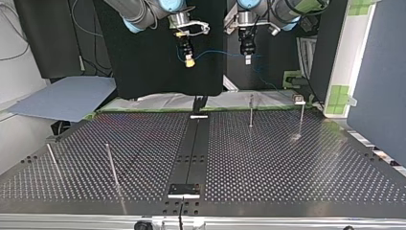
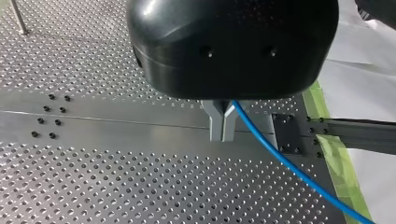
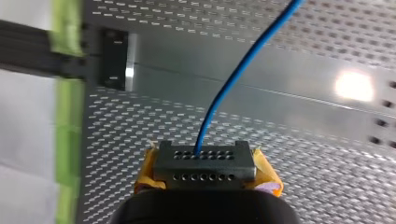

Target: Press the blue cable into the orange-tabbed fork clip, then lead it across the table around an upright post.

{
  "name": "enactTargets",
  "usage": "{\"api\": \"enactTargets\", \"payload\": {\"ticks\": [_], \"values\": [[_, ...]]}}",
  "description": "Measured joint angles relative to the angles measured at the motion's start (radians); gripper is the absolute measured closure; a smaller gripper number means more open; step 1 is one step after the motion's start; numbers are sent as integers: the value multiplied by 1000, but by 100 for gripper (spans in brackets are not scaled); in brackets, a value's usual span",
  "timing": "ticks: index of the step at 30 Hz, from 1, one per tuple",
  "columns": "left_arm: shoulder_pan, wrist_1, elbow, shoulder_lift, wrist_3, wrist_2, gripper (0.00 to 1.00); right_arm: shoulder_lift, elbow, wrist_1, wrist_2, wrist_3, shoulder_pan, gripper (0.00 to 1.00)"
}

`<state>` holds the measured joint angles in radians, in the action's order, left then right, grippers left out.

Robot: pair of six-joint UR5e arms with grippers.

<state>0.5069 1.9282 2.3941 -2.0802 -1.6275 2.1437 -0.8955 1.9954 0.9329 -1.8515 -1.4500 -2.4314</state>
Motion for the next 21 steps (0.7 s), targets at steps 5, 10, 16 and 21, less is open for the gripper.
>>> {"api": "enactTargets", "payload": {"ticks": [5,10,16,21], "values": [[0,0,0,-1,0,0,100,14,0,-49,0,0,-1,100],[0,0,0,-2,0,0,100,15,0,-68,0,0,-1,100],[-15,9,-4,16,-28,-28,100,-3,-17,-79,-5,-11,3,100],[-26,46,-4,58,-72,-57,100,-44,-28,-99,-3,-49,6,100]]}}
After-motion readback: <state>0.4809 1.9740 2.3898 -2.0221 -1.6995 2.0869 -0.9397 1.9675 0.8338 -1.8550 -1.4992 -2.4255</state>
